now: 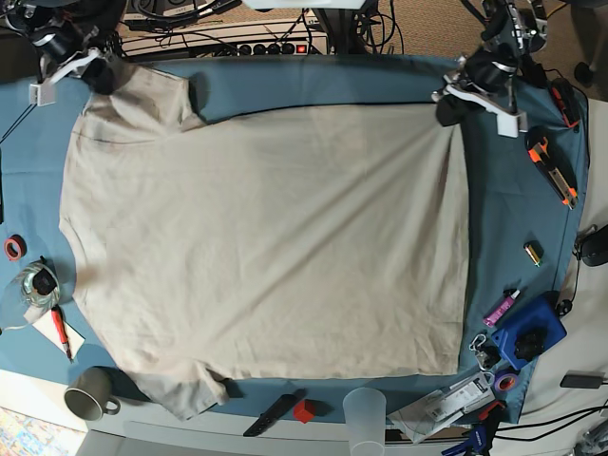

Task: Fold the T-shirt properly
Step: 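Pull both shoulder corners apart and back to straighten the shirt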

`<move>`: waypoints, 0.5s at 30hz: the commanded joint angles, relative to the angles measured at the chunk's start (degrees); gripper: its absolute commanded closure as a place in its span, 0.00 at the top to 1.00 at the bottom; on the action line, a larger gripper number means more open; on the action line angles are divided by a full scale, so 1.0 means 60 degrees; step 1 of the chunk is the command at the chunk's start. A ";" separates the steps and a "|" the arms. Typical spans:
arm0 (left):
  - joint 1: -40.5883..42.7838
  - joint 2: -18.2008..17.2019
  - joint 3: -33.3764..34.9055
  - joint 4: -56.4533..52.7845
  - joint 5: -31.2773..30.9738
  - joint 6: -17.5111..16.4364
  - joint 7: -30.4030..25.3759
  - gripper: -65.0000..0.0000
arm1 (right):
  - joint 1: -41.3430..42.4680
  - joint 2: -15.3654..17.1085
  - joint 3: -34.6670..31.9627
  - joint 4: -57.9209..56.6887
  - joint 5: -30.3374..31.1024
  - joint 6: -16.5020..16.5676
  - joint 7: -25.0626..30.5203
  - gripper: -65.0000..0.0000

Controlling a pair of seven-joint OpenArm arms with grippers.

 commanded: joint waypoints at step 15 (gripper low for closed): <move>0.1300 -0.0688 -0.1013 0.0710 -0.0903 -0.0484 0.1300 0.00 | -0.1198 0.0069 0.1483 0.1599 0.0973 0.0046 -0.0178 0.00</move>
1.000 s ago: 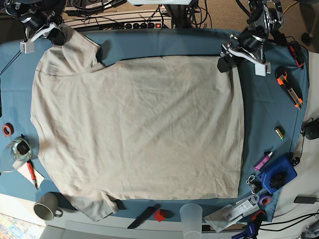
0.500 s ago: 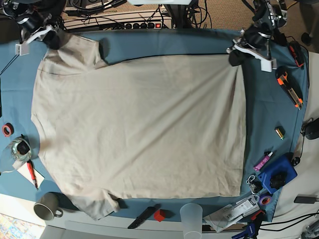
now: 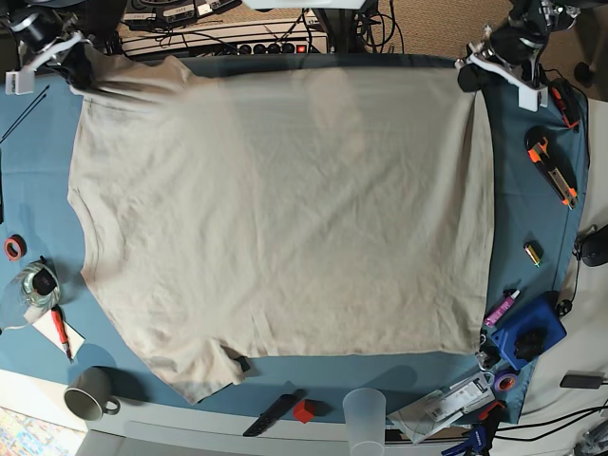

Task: Fold the T-shirt properly
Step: 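Pull both shoulder corners apart and back to straighten the shirt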

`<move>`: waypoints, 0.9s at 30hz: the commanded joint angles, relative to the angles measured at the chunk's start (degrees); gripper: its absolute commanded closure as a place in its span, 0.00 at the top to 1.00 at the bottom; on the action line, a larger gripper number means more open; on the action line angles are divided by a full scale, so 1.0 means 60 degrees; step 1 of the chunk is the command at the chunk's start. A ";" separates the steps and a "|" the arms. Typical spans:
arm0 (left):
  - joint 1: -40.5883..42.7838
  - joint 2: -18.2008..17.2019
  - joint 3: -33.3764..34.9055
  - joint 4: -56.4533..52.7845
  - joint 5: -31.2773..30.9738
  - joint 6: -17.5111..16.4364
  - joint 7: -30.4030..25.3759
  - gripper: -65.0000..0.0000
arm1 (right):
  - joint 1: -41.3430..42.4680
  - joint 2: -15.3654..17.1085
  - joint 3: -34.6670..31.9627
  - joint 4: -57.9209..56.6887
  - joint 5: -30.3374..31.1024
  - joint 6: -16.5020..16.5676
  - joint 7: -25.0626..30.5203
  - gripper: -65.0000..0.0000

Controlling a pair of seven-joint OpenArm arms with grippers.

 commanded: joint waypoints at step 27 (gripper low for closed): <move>0.0142 -0.0113 -0.1045 0.0958 -0.0211 -0.0025 -0.0106 0.00 | 0.1038 0.0270 -0.0073 0.0135 -0.1534 -0.0208 0.0645 0.00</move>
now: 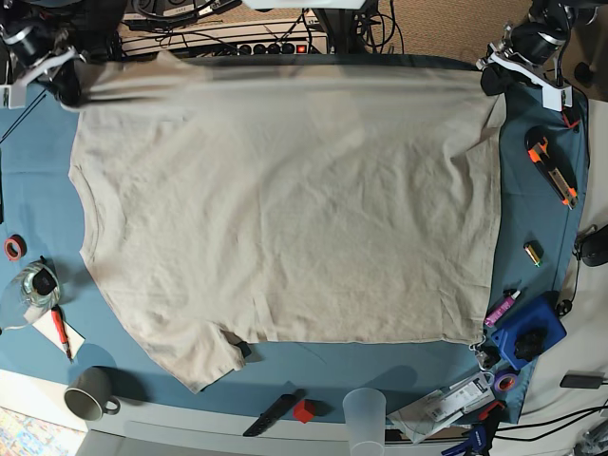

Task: Fold the T-shirt properly
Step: 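Pull both shoulder corners apart and back to straighten the shirt, then release the right gripper and regrasp the sleeve near the collar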

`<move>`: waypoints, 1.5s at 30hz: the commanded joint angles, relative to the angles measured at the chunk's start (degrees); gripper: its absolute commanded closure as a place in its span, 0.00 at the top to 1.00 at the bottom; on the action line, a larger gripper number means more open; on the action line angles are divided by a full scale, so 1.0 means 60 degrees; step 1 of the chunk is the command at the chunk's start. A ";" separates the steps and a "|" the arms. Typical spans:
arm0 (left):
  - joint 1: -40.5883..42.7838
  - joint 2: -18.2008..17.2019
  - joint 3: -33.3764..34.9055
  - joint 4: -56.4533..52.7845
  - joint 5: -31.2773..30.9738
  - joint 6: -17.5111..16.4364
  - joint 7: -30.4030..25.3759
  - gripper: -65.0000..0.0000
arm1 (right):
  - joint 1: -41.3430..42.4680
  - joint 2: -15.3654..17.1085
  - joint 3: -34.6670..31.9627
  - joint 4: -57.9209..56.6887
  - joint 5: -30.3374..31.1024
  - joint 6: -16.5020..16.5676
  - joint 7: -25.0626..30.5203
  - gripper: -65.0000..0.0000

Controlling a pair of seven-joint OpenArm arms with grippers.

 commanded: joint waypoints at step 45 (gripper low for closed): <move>0.0160 -0.0922 -0.0084 0.0503 -0.0113 -0.0189 0.0036 0.00 | 0.0470 0.1115 0.1362 0.0120 -0.1242 -0.1071 -0.0248 0.00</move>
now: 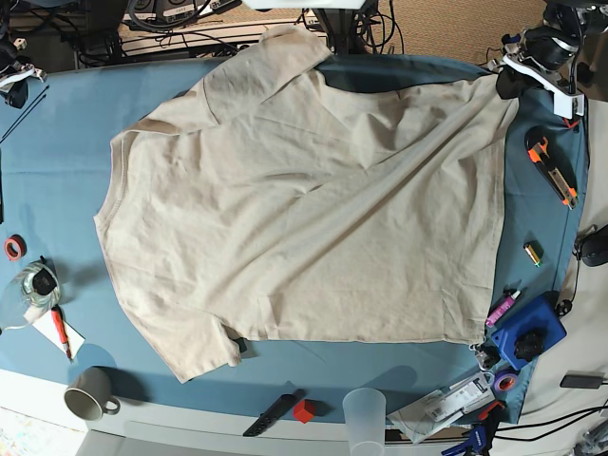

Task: Fold the T-shirt properly
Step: 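Release the right gripper and regrasp the sleeve near the collar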

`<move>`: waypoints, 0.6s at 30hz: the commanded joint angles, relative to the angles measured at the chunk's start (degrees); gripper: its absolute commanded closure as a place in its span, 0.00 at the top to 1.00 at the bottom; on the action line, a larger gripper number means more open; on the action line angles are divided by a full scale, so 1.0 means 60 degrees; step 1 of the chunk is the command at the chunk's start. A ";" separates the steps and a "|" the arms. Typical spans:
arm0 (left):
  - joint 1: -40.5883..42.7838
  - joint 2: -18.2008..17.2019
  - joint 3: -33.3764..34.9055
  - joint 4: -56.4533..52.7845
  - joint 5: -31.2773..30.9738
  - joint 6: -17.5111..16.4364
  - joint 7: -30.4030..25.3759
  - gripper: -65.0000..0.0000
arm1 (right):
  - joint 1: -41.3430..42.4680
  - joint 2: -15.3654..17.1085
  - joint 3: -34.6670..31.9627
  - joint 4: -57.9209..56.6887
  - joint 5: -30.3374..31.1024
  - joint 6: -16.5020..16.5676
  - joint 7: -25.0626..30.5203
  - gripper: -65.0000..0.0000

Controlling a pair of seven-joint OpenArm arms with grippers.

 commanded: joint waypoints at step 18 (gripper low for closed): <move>0.0033 -0.0106 -0.0055 0.0168 -0.0710 -0.0535 -0.0168 0.00 | -0.0018 0.0186 -0.1617 0.0131 0.1563 0.0940 -0.0466 0.33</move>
